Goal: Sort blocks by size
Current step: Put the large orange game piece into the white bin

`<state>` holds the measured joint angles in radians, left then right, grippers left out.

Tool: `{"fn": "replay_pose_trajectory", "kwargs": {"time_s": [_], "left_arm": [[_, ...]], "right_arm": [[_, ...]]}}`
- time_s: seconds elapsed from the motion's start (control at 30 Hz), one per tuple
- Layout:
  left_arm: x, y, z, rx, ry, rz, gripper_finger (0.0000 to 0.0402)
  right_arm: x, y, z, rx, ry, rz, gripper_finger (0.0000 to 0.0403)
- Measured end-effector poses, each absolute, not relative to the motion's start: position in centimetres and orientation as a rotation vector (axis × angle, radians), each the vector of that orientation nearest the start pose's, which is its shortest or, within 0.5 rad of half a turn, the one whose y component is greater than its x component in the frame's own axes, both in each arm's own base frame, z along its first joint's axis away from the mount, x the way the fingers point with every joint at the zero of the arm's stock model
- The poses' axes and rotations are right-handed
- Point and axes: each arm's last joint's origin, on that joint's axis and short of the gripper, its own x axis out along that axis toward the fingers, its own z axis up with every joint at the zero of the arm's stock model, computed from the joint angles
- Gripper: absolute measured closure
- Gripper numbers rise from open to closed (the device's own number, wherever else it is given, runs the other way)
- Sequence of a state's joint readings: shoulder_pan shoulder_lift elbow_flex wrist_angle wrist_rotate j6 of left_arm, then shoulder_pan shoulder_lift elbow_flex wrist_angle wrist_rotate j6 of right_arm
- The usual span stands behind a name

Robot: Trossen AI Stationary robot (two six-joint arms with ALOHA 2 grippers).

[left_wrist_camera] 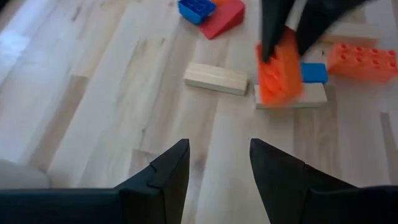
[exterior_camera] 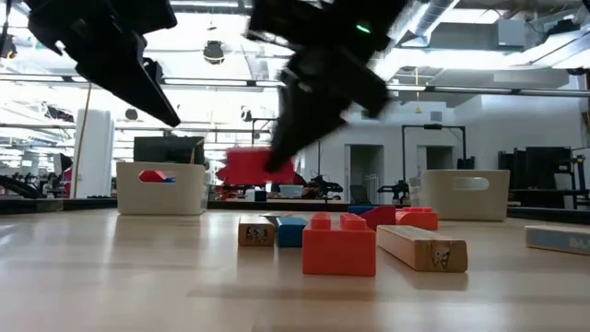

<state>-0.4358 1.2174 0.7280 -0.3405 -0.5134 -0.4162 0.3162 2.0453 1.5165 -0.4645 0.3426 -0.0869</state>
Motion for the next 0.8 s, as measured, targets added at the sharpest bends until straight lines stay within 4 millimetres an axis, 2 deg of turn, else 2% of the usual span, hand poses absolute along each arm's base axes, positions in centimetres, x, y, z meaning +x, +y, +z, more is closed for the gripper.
{"fn": "replay_pose_trajectory", "kwargs": {"time_s": [0.17, 0.3, 0.43, 0.6, 0.8], "left_arm": [[21.7, -9.5, 22.0, 0.020, 0.668, 0.253, 0.0237], [22.0, -9.9, 22.5, 0.036, 0.593, 0.276, 0.0237], [23.0, -10.3, 22.8, 0.025, 0.508, 0.256, 0.0237], [24.9, -10.9, 22.9, 0.059, 0.398, 0.223, 0.0237], [26.8, -10.4, 22.5, 0.089, 0.327, 0.234, 0.0233]], "right_arm": [[37.8, 12.1, 17.6, -0.356, 0.943, -0.042, 0.0280], [35.0, 11.5, 18.5, -0.257, 0.757, -0.067, 0.0280], [32.8, 10.9, 19.0, -0.175, 0.490, -0.052, 0.0280], [31.7, 10.4, 18.4, -0.144, 0.280, -0.044, 0.0280], [31.9, 10.4, 18.6, -0.147, 0.225, -0.044, 0.0280]]}}
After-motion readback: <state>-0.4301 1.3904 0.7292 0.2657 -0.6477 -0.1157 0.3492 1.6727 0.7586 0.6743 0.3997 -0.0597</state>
